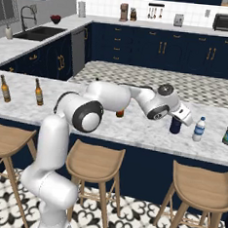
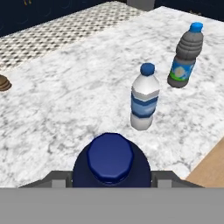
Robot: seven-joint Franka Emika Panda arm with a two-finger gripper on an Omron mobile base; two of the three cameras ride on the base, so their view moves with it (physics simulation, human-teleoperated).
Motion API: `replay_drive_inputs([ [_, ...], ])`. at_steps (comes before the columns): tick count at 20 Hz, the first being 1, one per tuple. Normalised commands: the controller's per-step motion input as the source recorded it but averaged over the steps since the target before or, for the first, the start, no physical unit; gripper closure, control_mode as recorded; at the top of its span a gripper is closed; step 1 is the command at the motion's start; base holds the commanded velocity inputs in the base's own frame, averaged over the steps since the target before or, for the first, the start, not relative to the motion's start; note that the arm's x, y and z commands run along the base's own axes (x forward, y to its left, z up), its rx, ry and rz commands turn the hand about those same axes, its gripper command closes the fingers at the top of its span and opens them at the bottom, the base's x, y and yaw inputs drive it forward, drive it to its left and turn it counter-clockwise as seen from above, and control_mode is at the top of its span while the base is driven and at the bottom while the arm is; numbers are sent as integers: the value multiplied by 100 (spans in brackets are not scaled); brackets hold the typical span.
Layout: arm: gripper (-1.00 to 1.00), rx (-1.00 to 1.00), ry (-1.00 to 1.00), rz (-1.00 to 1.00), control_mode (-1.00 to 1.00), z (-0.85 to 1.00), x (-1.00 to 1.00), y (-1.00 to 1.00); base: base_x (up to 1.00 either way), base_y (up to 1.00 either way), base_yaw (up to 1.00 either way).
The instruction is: Move the plastic bottles in the middle to the plastics group, and the glass bottles in the middle to the glass group.
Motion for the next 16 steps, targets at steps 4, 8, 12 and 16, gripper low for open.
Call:
replay_drive_inputs([
  [4,100,1,0,-1,-100,-16,0,-4,0,0,0],
  [8,100,0,0,0,-100,-43,9,0,0,0,0],
  [12,100,0,0,0,-100,-50,10,0,0,0,0],
  [16,100,0,0,-1,-100,-13,5,-2,0,0,0],
])
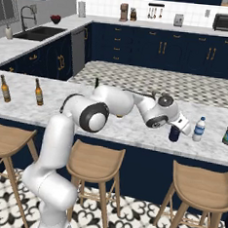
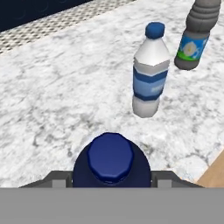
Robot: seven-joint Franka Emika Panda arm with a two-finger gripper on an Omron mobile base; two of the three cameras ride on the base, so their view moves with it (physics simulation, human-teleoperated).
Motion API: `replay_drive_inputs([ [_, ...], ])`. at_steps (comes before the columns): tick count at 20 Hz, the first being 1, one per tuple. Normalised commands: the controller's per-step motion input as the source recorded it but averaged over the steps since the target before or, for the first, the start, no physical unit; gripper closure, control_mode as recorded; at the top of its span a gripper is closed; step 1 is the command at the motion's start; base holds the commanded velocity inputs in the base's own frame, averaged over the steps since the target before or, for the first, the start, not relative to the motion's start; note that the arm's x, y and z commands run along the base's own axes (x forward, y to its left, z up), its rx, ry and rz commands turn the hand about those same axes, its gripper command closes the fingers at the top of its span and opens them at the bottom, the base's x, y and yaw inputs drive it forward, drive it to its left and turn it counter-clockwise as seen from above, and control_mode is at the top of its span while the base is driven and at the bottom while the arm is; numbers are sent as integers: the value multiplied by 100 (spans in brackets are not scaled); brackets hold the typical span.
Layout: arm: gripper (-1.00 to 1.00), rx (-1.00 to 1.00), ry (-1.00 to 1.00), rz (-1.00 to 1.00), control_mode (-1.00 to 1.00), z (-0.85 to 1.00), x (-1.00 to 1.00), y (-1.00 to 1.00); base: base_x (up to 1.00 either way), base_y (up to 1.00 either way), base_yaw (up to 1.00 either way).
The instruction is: Move the plastic bottles in the middle to the plastics group, and the glass bottles in the middle to the glass group.
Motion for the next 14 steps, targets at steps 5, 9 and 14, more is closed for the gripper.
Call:
replay_drive_inputs([
  [5,100,0,0,-1,-100,-8,16,-4,0,0,0],
  [9,100,3,0,-2,-100,3,44,-3,0,0,0],
  [14,100,5,-1,-4,-100,15,53,-16,0,0,0],
])
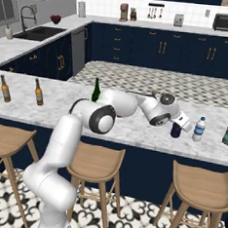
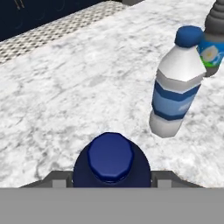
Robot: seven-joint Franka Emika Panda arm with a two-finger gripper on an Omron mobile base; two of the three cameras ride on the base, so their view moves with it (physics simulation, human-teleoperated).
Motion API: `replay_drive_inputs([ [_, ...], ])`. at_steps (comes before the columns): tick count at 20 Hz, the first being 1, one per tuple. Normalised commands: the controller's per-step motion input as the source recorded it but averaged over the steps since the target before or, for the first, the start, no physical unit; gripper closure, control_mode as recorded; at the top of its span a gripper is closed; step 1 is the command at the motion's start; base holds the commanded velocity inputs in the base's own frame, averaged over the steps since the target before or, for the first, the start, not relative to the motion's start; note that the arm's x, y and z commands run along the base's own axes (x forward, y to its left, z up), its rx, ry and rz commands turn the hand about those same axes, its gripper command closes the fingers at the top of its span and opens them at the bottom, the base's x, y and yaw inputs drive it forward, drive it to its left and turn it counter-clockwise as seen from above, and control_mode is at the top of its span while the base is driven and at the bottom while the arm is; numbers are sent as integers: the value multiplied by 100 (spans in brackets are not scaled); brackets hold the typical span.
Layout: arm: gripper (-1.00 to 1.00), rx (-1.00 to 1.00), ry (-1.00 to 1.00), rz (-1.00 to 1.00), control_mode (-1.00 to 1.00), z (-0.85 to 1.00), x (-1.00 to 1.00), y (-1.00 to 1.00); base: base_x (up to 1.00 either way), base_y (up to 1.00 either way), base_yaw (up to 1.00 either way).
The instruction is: Move the plastic bottles in the middle to the plastics group, and the glass bottles in the middle to the glass group.
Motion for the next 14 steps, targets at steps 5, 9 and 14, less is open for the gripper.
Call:
replay_drive_inputs([
  [5,100,7,-1,-5,-100,7,30,-28,0,0,0],
  [9,100,7,0,-6,-100,-13,1,-22,0,0,0],
  [14,100,2,0,-5,-100,-40,0,-6,0,0,0],
])
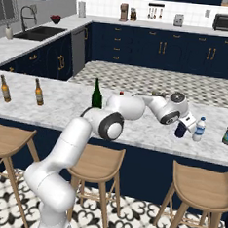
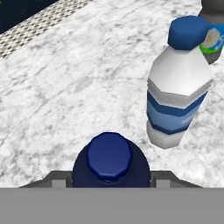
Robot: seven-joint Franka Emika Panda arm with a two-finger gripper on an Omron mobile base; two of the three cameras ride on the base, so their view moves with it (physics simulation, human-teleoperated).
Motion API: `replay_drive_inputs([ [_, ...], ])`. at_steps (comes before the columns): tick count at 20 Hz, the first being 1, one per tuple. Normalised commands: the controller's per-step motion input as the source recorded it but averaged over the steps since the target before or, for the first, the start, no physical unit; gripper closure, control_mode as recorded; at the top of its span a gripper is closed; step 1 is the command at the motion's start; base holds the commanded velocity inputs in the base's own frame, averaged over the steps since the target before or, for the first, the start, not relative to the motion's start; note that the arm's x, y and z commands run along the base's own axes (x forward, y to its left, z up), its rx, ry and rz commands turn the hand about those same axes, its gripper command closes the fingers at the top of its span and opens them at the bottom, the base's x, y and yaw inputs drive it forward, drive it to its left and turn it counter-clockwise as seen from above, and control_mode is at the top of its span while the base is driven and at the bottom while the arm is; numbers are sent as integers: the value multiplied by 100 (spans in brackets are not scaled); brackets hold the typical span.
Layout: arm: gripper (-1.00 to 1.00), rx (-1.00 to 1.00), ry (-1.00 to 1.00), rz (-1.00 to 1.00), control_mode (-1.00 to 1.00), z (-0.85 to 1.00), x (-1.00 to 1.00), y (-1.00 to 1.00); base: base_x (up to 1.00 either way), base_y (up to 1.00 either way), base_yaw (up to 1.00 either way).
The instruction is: Move the plastic bottles in the middle to the plastics group, and the glass bottles in the middle to the glass group.
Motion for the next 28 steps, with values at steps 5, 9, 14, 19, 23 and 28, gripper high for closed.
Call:
replay_drive_inputs([
  [5,100,0,0,-5,-100,-34,0,1,0,0,0],
  [9,100,-2,0,-7,-100,-5,0,13,0,0,0],
  [14,100,-2,0,-4,-100,0,0,5,0,0,0],
  [19,100,-1,4,-1,-100,7,0,0,0,0,0],
  [23,100,-5,18,0,-100,26,0,0,0,0,0],
  [28,100,-4,6,0,-100,0,6,1,0,0,0],
])
